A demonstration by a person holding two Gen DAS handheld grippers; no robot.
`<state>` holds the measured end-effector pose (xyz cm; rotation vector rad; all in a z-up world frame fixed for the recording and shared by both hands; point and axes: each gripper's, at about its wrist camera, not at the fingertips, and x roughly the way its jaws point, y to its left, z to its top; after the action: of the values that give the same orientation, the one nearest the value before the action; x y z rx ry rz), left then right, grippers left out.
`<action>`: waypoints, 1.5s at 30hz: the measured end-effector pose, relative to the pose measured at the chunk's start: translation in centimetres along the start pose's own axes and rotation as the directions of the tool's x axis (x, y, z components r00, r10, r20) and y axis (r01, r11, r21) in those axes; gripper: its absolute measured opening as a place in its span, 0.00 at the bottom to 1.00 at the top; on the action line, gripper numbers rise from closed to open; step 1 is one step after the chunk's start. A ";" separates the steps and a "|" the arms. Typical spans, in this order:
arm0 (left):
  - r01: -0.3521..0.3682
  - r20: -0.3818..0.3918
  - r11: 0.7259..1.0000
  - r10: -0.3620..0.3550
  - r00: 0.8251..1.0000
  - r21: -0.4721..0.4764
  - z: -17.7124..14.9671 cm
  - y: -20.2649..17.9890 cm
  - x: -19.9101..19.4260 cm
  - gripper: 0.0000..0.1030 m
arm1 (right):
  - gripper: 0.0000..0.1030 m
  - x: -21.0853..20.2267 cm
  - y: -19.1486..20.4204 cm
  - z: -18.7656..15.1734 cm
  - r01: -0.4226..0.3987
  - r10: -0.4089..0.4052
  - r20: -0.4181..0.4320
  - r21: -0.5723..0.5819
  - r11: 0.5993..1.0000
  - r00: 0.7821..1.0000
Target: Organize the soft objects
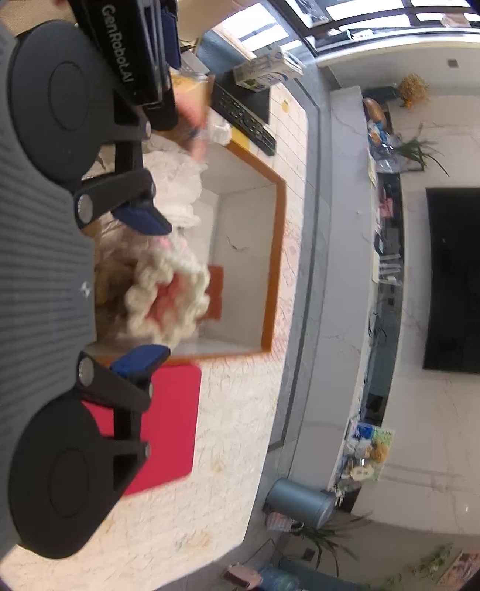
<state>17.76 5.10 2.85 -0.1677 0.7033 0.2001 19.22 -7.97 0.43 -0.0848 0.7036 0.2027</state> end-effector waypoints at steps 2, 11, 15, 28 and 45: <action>-0.007 0.045 1.000 0.007 0.999 -0.005 0.4 0.2 -1.9 0.90 | 0.86 -1.9 -1.4 -0.2 -0.009 0.008 0.031 0.040 0.999 0.999; 0.119 0.233 0.992 -0.125 0.964 0.039 -0.2 -1.0 -11.4 0.90 | 0.95 -10.2 -2.5 -2.8 -0.031 0.031 0.198 -0.006 1.000 0.980; 0.126 0.265 0.983 -0.159 0.951 0.137 -1.5 -2.2 -13.3 0.90 | 0.96 -12.9 -2.0 -4.3 -0.028 0.028 0.315 -0.005 1.000 0.949; 0.092 0.311 0.975 -0.153 0.938 0.204 -4.3 -2.8 -14.6 0.88 | 0.97 -16.4 -1.5 -7.2 -0.090 0.076 0.339 0.027 0.996 0.938; 0.147 0.291 0.970 -0.200 0.936 0.192 -5.6 -1.2 -13.5 0.88 | 0.97 -16.6 -1.0 -8.9 -0.056 0.043 0.320 0.032 0.998 0.946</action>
<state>4.49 1.05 7.57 -0.0353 0.3877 -0.0051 1.42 -12.89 4.43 0.0056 0.3857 0.2436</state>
